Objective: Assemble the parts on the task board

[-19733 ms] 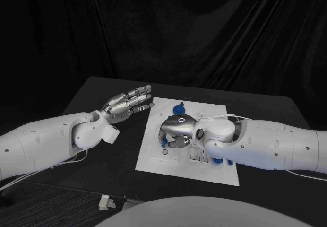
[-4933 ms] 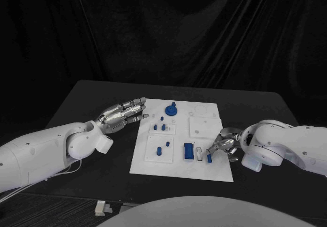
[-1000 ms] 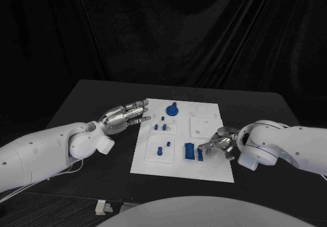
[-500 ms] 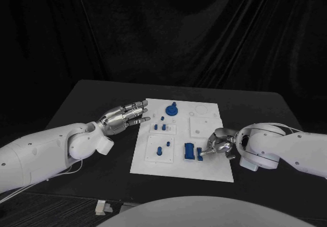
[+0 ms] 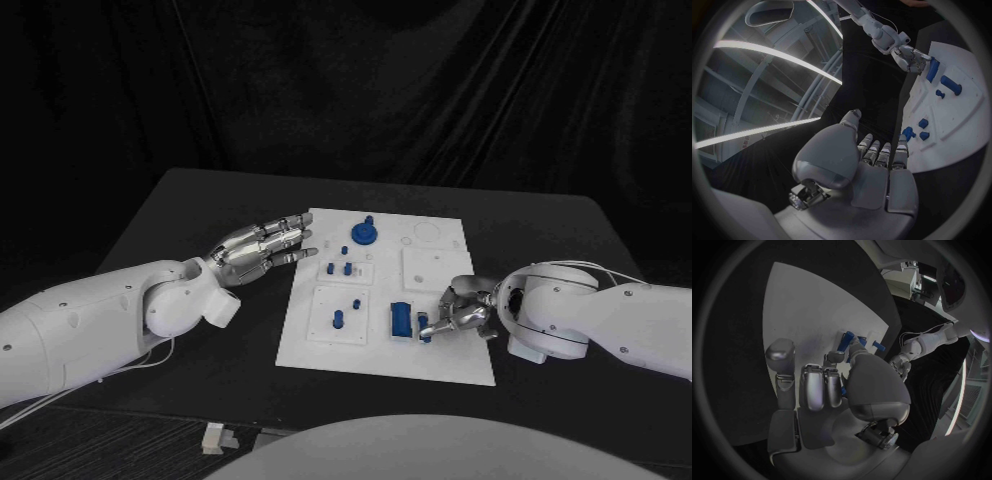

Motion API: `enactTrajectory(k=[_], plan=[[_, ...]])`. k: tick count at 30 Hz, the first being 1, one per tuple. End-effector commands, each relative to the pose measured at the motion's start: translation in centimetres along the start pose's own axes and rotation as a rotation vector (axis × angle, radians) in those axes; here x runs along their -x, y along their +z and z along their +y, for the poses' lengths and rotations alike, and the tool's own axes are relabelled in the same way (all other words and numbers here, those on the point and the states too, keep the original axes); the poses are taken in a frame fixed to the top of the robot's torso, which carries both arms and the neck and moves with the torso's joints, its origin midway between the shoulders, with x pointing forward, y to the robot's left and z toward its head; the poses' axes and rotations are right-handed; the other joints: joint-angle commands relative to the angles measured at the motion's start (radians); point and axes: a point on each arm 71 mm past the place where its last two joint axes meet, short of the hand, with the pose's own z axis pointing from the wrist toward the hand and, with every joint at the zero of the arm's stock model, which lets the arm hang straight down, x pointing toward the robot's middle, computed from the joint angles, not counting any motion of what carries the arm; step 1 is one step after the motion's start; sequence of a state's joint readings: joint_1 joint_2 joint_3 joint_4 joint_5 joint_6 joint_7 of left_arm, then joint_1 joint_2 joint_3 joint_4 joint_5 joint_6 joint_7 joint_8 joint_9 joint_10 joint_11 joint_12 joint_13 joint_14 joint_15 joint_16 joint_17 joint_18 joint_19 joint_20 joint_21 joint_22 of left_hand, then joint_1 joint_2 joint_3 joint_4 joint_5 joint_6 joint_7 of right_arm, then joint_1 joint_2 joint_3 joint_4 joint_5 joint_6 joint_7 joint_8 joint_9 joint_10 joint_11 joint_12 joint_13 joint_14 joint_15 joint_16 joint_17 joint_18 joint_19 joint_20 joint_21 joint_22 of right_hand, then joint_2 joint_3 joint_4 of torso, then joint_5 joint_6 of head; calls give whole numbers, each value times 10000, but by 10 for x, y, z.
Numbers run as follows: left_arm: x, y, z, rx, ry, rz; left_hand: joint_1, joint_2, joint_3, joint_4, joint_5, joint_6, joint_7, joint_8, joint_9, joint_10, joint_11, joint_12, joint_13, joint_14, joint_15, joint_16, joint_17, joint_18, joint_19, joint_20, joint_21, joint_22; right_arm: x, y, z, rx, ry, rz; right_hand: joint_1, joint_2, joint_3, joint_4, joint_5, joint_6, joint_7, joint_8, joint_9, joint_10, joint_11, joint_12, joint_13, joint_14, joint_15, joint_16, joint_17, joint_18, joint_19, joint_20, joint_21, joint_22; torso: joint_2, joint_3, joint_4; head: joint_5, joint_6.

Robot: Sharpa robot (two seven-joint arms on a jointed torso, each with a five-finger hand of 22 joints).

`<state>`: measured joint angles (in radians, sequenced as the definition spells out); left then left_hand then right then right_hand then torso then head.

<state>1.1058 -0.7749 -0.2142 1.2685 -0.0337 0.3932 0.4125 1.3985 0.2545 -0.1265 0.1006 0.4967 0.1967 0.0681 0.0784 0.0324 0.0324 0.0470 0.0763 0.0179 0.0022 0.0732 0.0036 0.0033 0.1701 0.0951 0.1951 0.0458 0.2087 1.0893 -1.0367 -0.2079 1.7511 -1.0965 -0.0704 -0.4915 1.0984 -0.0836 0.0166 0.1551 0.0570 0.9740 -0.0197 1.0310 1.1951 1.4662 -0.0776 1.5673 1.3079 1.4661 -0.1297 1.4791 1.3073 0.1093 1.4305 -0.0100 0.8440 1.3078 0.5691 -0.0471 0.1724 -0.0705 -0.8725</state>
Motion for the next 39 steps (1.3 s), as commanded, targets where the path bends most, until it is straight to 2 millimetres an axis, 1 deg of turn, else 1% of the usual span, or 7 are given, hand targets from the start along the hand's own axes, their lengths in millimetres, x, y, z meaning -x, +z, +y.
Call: enactTrajectory(k=[1, 21, 23, 24, 30, 34, 39], plan=[[-2, 0, 0, -91, -120, 103, -41, 82, 72, 8, 33, 17, 85, 59, 14, -20, 62, 60, 9, 0, 81, 50, -3, 112, 35, 33, 43, -4, -3, 1, -1, -51, -278, 217, 12, -147, -18, 117, -63, -13, -8, 9, 22, 1046, -59, 35, 2629, 717, -47, 28, 886, 133, -3, -90, -41, 994, 11, -6, 2, -14, -1], [-2, 2, 1, -40, -141, 161, -45, 75, 73, 5, 33, 40, 88, 76, 18, -15, 58, 74, 11, 2, 89, 55, -1, 110, 37, 36, 45, -12, 0, 1, 1, 276, 253, -241, -28, 196, -62, 579, -46, -295, -11, -347, 18, 1046, -67, 35, 2629, 731, -56, 59, 946, 123, 18, -102, 4, 1009, -14, -11, 14, -44, -1], [-2, 2, 1, -36, -143, 163, -46, 82, 77, 6, 34, 44, 89, 79, 18, -16, 58, 71, 11, 2, 90, 53, -2, 110, 36, 37, 45, -16, 0, 1, 2, 364, 333, -303, -80, 230, -93, 656, -39, -706, -12, -764, -234, 1046, -67, 35, 2629, 734, -56, 65, 956, 124, 18, -102, 0, 1009, -18, -11, 12, -47, -1], [-2, 2, 1, -35, -144, 164, -46, 82, 77, 6, 34, 44, 89, 79, 18, -16, 58, 71, 11, 2, 90, 53, -2, 110, 36, 37, 45, -16, 1, 1, 2, 407, 367, -336, -95, 292, -147, 722, 14, -1286, -2, -1445, -664, 1046, -65, 35, 2629, 735, -57, 69, 964, 118, 24, -98, 22, 1015, -20, -10, 9, -46, -1], [-2, 1, 1, -30, -153, 170, -46, 82, 77, 6, 34, 44, 89, 79, 18, -16, 58, 71, 11, 2, 90, 53, -2, 110, 36, 37, 45, -16, 2, -1, 3, 616, 468, -582, 436, 456, -535, 647, 576, -1458, 314, -3476, -2280, 1046, 198, 35, 2629, 732, 147, 63, 952, 117, -1, 40, -40, 1001, -28, -5, 11, -36, -1], [-2, 1, 1, -29, -153, 161, -46, 82, 77, 6, 34, 44, 89, 79, 18, -16, 58, 71, 11, 2, 90, 53, -2, 110, 36, 37, 45, -16, 3, -6, 2, 917, 313, -804, 1236, 526, -446, 131, 2110, -1382, 376, -3948, -2816, 1046, 222, 35, 2629, 745, 169, 103, 1023, 115, 21, 86, 43, 1021, -29, -8, 10, -8, -1], [-1, 1, 2, -13, -143, 142, -47, 95, 86, 8, 35, 50, 91, 85, 19, -9, 62, 90, 15, 4, 94, 61, 1, 109, 39, 38, 47, -12, 10, -22, 6, 1920, 116, -1474, 1803, 548, -345, -220, 2696, -1190, 419, -4518, -3548, 1046, 258, 35, 2629, 785, 198, 210, 1214, 57, 113, 110, 409, 1102, -41, -11, 6, 15, -1]])
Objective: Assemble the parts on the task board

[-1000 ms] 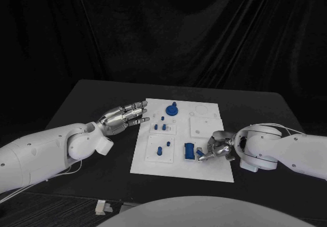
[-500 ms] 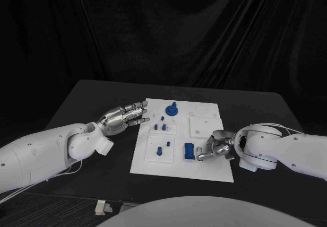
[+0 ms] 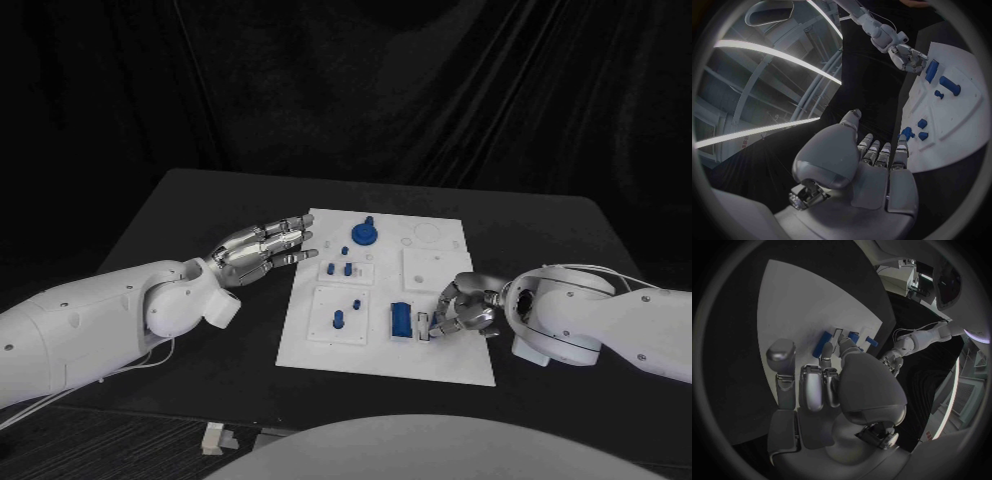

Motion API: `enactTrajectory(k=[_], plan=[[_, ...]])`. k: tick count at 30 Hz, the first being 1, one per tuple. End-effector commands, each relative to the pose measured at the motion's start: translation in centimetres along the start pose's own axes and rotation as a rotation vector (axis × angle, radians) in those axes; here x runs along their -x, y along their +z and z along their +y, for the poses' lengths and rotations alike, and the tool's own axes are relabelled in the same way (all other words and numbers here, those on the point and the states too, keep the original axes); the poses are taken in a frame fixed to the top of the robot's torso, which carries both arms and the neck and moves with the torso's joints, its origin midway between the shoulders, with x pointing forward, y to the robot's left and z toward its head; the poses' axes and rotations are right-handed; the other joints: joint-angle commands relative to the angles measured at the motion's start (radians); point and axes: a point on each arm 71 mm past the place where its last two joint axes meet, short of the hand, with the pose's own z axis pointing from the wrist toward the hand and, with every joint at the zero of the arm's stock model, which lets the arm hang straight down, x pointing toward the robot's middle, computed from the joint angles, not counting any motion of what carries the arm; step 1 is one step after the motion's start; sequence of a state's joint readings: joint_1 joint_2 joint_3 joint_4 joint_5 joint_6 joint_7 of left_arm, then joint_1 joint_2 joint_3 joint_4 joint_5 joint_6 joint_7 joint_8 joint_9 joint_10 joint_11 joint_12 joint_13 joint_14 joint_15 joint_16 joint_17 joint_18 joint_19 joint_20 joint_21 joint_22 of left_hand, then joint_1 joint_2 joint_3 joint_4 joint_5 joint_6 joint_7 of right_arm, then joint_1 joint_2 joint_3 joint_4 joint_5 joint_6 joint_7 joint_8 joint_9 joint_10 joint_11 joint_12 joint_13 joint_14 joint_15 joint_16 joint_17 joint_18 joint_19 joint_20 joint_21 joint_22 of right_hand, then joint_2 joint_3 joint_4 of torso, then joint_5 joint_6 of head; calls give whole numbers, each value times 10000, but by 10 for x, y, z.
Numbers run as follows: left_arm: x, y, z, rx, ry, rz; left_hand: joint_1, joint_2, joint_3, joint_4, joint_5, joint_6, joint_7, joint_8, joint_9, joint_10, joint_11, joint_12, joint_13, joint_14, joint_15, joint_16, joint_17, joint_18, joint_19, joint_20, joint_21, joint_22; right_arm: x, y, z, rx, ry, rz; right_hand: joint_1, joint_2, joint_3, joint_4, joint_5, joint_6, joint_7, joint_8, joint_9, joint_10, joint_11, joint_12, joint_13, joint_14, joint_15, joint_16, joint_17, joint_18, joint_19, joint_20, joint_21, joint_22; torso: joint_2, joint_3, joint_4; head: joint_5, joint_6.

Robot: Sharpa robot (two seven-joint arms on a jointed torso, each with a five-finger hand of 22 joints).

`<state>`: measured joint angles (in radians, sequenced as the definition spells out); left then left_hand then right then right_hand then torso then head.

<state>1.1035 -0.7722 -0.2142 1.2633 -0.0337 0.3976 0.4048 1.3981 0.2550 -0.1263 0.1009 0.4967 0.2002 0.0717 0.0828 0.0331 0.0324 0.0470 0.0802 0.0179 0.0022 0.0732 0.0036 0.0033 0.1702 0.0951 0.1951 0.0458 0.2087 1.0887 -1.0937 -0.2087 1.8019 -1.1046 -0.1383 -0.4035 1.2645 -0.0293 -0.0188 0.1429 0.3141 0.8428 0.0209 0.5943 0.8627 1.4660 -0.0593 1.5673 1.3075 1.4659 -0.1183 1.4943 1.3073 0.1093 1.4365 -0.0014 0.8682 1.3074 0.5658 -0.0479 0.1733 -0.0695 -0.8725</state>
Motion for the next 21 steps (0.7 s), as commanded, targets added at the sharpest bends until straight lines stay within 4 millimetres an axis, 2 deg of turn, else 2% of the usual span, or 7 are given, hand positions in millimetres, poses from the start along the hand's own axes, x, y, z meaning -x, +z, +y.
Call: enactTrajectory(k=[1, 6, 7, 9, 15, 19, 21], plan=[[-2, 1, 0, -102, -121, 124, -42, 90, 84, 5, 35, 14, 55, 41, 12, -9, 62, 51, 15, 4, 94, 61, 1, 108, 39, 38, 47, -12, 10, -9, 11, 1351, -282, -1013, 324, 15, 74, -214, 401, 177, 10, -255, -371, 1048, 83, 35, 2633, 804, 82, 104, 1297, 42, 82, 20, 284, 1133, -7, -2, -1, 0, -1], [-1, 1, 0, -89, -108, 97, -42, 91, 84, 5, 35, 17, 55, 42, 13, -8, 62, 54, 15, 5, 95, 64, 2, 108, 42, 38, 49, -7, 25, -24, 23, 2704, -1411, -2112, 873, -2, 305, -578, 681, -122, 320, -1500, -1667, 1048, 225, 35, 2633, 867, 159, 293, 1642, -54, 188, 75, 863, 1259, -12, -2, 12, -32, -1], [-1, 2, 0, -83, -107, 100, -42, 91, 84, 5, 35, 17, 55, 42, 13, -8, 62, 54, 15, 5, 95, 64, 2, 108, 42, 38, 49, -7, 27, -26, 24, 2872, -1738, -2268, 1026, -111, 295, -676, 288, 131, 220, -2052, -2448, 1048, 160, 35, 2633, 879, 105, 345, 1740, -90, 212, 94, 1128, 1314, -10, 0, 15, -47, -1], [-2, 2, 0, -79, -109, 113, -42, 91, 84, 5, 35, 17, 55, 42, 13, -8, 62, 54, 15, 5, 95, 64, 2, 108, 42, 38, 49, -7, 29, -28, 26, 3051, -2204, -2408, 1043, -134, 235, -646, 64, 19, 364, -2553, -3048, 1048, 237, 35, 2633, 870, 191, 337, 1720, -105, 196, 111, 1190, 1320, -19, -1, 23, -74, -1], [-2, 3, 0, -83, -121, 149, -43, 95, 88, 5, 34, 16, 54, 45, 12, 1, 70, 69, 19, 7, 98, 68, 3, 108, 45, 39, 51, -7, 29, -27, 27, 3271, -3492, -2483, 1541, -138, 371, -959, 230, -28, 284, -3206, -3909, 1048, 188, 35, 2633, 878, 179, 366, 1778, -100, 158, 118, 1265, 1332, -15, -3, 46, -81, -1], [-2, 3, 0, -85, -125, 153, -43, 97, 90, 5, 34, 20, 55, 48, 13, 4, 78, 73, 20, 8, 100, 70, 4, 108, 46, 40, 52, -6, 29, -24, 29, 3436, -4697, -2579, 1979, -220, 519, -1337, 189, -304, -10, -3859, -4727, 1048, -21, 35, 2633, 888, 36, 402, 1862, -99, 96, 25, 1320, 1345, -8, -13, 18, -56, -1], [-2, 3, 0, -86, -125, 150, -43, 97, 90, 5, 34, 20, 55, 48, 13, 4, 78, 73, 20, 8, 100, 70, 4, 108, 46, 40, 52, -6, 28, -23, 29, 3465, -5297, -2533, 2106, -307, 749, -1409, -789, -285, -129, -4064, -5083, 1048, -136, 35, 2633, 895, -55, 426, 1917, -108, 74, -63, 1374, 1355, 0, -15, 15, -45, -1]])
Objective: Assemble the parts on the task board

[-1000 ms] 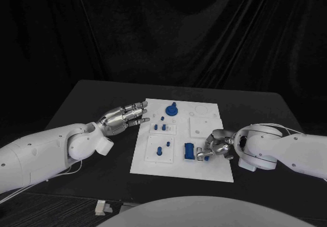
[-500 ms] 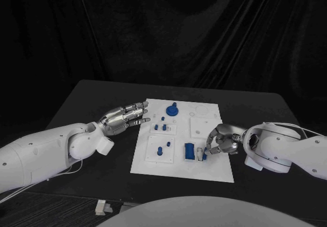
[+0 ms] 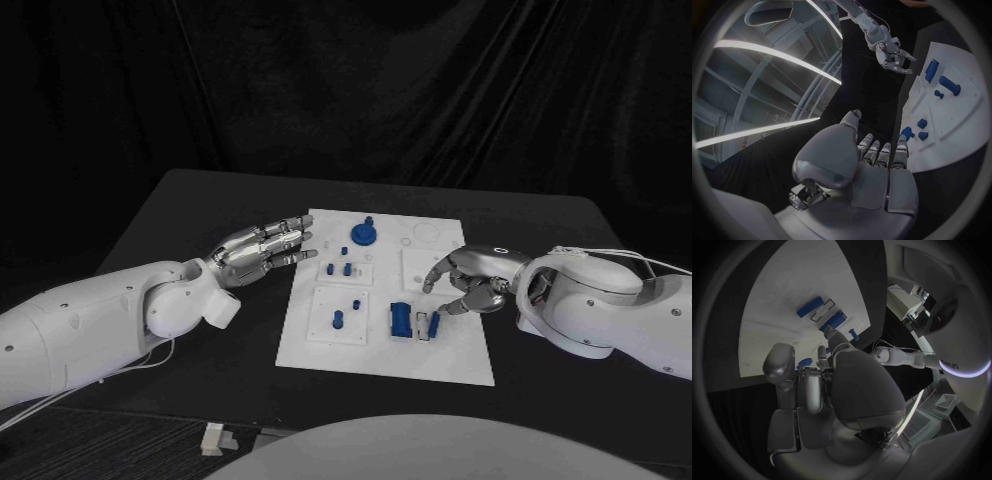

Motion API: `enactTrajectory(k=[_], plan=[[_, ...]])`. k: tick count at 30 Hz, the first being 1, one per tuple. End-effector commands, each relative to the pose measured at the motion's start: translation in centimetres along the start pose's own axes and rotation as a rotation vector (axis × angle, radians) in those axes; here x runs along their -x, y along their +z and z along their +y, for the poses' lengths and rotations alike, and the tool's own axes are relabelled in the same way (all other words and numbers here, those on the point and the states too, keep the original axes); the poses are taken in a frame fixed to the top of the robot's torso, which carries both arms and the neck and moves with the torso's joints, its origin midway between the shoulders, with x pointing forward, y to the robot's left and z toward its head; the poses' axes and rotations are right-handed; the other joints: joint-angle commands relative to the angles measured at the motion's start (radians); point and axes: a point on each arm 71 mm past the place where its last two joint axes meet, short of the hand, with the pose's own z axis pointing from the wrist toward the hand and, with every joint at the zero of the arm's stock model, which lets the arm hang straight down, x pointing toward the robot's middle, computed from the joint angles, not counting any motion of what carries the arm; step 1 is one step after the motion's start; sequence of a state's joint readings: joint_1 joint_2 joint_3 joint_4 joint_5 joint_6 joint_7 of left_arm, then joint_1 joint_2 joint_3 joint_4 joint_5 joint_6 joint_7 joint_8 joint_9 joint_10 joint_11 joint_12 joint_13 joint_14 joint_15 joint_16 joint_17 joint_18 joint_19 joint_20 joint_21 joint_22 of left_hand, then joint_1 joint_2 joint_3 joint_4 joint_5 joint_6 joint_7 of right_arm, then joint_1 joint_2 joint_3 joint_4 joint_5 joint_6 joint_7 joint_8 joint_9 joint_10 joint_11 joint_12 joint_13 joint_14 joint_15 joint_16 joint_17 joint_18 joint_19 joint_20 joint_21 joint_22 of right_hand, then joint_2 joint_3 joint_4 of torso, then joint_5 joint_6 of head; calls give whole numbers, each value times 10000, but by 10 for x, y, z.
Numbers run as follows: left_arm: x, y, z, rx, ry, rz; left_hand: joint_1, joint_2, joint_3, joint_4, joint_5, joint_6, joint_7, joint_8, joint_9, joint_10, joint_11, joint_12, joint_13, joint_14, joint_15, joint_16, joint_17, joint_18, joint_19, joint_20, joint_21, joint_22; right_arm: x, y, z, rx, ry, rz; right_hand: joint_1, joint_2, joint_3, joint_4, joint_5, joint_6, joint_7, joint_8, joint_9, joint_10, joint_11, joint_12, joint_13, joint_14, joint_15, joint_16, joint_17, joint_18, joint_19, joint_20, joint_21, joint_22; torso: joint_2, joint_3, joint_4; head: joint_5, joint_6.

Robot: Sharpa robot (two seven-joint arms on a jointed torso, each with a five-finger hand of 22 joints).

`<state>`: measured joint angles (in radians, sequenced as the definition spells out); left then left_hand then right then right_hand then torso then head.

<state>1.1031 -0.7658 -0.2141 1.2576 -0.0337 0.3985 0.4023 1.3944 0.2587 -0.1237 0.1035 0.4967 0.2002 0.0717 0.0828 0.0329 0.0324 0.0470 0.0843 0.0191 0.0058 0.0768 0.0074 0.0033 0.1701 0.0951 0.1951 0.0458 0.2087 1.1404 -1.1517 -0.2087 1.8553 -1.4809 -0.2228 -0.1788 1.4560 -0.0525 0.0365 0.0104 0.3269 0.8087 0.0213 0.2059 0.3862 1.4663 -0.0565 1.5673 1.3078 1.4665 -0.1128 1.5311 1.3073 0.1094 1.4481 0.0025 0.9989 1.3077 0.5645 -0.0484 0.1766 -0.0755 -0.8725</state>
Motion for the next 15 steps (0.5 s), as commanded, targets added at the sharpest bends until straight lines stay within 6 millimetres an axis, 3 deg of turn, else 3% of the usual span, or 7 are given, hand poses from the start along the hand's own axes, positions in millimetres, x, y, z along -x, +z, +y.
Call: enactTrajectory(k=[1, 2, 4, 6, 10, 15], plan=[[-2, 1, 0, -114, -129, 132, -6, 60, 64, -21, 34, 20, 55, 48, 14, 4, 78, 32, 8, -29, 64, 32, 4, 109, 46, 40, 52, -7, 0, 2, 4, 735, -1988, 15, 204, -168, 420, -23, -1326, 71, -152, -226, -412, 1045, -169, 35, 2630, 891, -129, 65, 1931, -122, -39, -114, 108, 1360, 21, -11, -11, 11, -1], [-2, 1, 0, -113, -129, 131, -6, 60, 64, -21, 34, 20, 55, 48, 14, 4, 78, 32, 8, -29, 64, 32, 4, 109, 46, 40, 52, -7, -1, 2, 4, 768, -2180, 79, 186, -325, 809, 105, -1751, 77, -158, -289, -537, 1045, -180, 35, 2630, 894, -130, 71, 1946, -127, -35, -138, 156, 1369, 28, -11, -20, 19, -1], [-2, 0, 0, -112, -129, 125, -7, 62, 66, -22, 35, 23, 59, 51, 15, 9, 82, 40, 10, -27, 71, 36, 5, 109, 50, 40, 54, -2, -3, 3, 4, 835, -2579, 194, 31, -861, 1656, 518, -1893, 216, -140, -368, -861, 1045, -166, 35, 2630, 899, -123, 81, 1971, -136, -31, -143, 242, 1381, 37, -6, -23, 27, -1], [-2, 0, 0, -112, -128, 115, -7, 62, 66, -22, 35, 23, 59, 51, 15, 9, 82, 40, 10, -27, 71, 36, 5, 109, 50, 40, 54, -2, -5, 4, 4, 895, -2910, 268, -42, -1051, 1884, 706, -2027, 297, -131, -376, -986, 1045, -156, 35, 2630, 902, -135, 88, 1987, -148, -27, -135, 293, 1390, 47, 5, -14, 22, -1], [-2, 0, 0, -111, -129, 112, -7, 62, 66, -22, 35, 23, 59, 51, 15, 9, 82, 40, 10, -27, 71, 36, 5, 109, 50, 40, 54, -2, -11, 5, 2, 969, -3265, 346, -99, -1190, 2072, 920, -2173, 523, -88, -302, -1084, 1045, -117, 35, 2630, 912, -122, 108, 2030, -164, -11, -125, 389, 1409, 48, 17, -36, 39, -1], [-2, 0, 0, -111, -140, 136, -7, 62, 66, -22, 35, 23, 59, 51, 15, 9, 82, 40, 10, -27, 71, 36, 5, 109, 50, 40, 54, -2, -18, 7, 2, 1036, -3501, 397, -93, -1260, 2195, 1070, -2194, 773, -2, -210, -1146, 1045, -57, 35, 2630, 915, -85, 114, 2042, -173, -3, -102, 436, 1417, 37, 33, 28, -29, -1]])
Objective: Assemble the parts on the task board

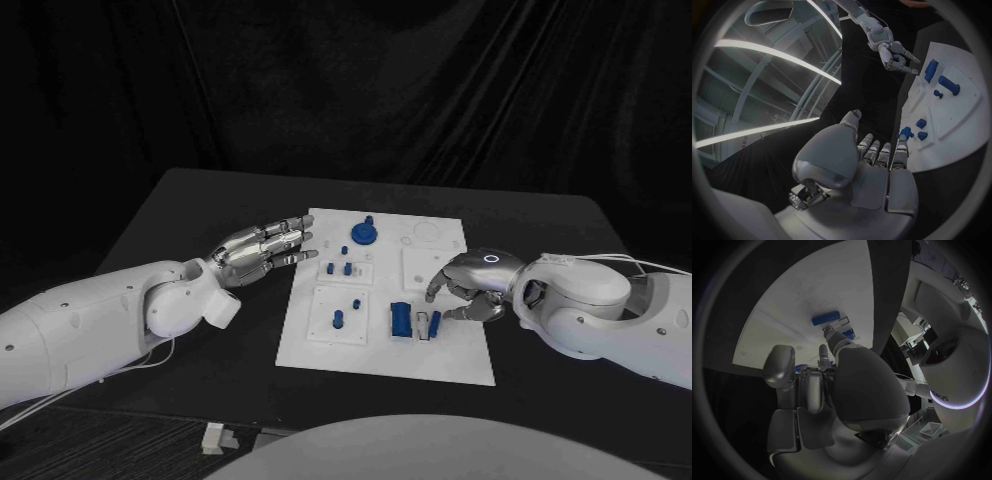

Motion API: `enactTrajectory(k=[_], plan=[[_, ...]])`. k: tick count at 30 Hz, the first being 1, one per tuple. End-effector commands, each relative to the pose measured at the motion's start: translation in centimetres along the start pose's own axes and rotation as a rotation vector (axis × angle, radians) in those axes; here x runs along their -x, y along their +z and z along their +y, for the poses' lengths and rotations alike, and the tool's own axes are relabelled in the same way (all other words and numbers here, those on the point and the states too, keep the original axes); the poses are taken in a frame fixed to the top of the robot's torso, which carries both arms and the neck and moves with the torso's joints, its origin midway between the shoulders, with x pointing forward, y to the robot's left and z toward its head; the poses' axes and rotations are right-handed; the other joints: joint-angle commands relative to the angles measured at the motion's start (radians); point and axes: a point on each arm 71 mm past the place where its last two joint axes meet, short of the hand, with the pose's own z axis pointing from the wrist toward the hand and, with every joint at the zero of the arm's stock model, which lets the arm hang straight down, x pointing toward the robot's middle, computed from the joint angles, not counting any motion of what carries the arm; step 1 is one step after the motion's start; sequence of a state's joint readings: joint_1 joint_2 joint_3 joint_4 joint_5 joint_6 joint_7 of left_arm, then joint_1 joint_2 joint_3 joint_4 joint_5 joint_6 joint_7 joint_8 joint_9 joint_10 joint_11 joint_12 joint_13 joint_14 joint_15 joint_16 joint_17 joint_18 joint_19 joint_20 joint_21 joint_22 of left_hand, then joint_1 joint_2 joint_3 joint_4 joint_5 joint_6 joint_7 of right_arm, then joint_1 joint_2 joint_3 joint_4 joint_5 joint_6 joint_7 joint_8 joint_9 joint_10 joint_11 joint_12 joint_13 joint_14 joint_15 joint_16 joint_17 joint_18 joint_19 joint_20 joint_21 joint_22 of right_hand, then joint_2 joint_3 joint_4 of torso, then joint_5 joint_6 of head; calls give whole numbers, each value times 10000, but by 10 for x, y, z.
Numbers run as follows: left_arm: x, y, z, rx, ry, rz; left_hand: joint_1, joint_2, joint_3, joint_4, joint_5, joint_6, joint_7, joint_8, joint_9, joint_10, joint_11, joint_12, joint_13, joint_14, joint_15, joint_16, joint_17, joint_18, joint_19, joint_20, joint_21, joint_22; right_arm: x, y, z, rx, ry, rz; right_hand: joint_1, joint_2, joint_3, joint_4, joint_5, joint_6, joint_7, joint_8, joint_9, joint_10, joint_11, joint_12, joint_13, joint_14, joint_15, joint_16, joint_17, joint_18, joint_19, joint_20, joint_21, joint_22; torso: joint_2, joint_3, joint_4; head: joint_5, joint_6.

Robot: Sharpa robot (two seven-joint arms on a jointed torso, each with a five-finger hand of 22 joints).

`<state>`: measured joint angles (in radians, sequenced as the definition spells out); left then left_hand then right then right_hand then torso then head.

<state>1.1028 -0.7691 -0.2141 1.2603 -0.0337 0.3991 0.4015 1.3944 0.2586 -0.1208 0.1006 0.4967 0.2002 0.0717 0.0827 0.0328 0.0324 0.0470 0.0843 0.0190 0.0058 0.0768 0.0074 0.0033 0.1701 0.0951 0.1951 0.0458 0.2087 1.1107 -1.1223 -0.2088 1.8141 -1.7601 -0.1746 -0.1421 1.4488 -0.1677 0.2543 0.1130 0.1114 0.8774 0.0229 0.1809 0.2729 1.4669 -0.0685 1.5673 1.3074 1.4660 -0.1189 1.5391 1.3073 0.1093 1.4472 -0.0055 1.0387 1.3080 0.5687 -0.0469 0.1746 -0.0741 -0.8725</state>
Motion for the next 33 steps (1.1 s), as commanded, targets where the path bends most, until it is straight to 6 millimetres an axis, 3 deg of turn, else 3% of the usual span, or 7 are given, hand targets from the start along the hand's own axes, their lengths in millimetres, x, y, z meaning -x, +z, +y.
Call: enactTrajectory(k=[1, 12, 20, 33], plan=[[-2, 1, 0, -120, -132, 142, -7, 62, 37, 7, 35, 23, 59, 51, 16, 9, 81, 40, 11, -27, 71, 36, 5, 110, 50, 40, 54, -2, -4, 1, 2, 241, -820, 104, -26, -123, 33, 77, -51, 135, 10, 57, -24, 1039, 80, 35, 2634, 923, -13, 39, 2052, -174, 7, -14, 47, 1416, -8, 15, 51, -38, -1], [-3, 0, 0, -116, -142, 153, -7, 62, 37, 7, 35, 23, 59, 51, 16, 9, 81, 40, 11, -27, 71, 36, 5, 110, 50, 40, 54, -2, -11, 7, 2, 123, -927, 188, -154, -218, 35, 418, -271, 481, 191, 159, -126, 1039, 220, 35, 2634, 927, 107, 45, 2066, -181, 11, 78, 71, 1415, 10, -15, -10, 24, -1], [-3, 1, 0, -124, -154, 178, -7, 62, 37, 7, 35, 23, 59, 51, 16, 9, 81, 40, 11, -27, 71, 36, 5, 110, 50, 40, 54, -2, -18, 10, 1, -34, -886, 342, -141, -215, 45, 513, -275, 658, 259, 198, -162, 1039, 281, 35, 2634, 926, 146, 41, 2058, -178, 8, 116, 60, 1411, 0, -1, 16, 13, -1], [-3, 0, 0, -132, -167, 186, -8, 62, 43, 2, 34, 7, 72, 50, 12, 19, 100, 53, 13, -24, 88, 41, 7, 107, 53, 44, 57, -9, -32, 13, -1, -286, -957, 798, -150, -250, 27, 568, -263, 663, 296, 151, -213, 1039, 320, 35, 2634, 915, 179, 17, 2010, -169, -10, 144, -1, 1395, -12, -11, 3, 25, -1]])
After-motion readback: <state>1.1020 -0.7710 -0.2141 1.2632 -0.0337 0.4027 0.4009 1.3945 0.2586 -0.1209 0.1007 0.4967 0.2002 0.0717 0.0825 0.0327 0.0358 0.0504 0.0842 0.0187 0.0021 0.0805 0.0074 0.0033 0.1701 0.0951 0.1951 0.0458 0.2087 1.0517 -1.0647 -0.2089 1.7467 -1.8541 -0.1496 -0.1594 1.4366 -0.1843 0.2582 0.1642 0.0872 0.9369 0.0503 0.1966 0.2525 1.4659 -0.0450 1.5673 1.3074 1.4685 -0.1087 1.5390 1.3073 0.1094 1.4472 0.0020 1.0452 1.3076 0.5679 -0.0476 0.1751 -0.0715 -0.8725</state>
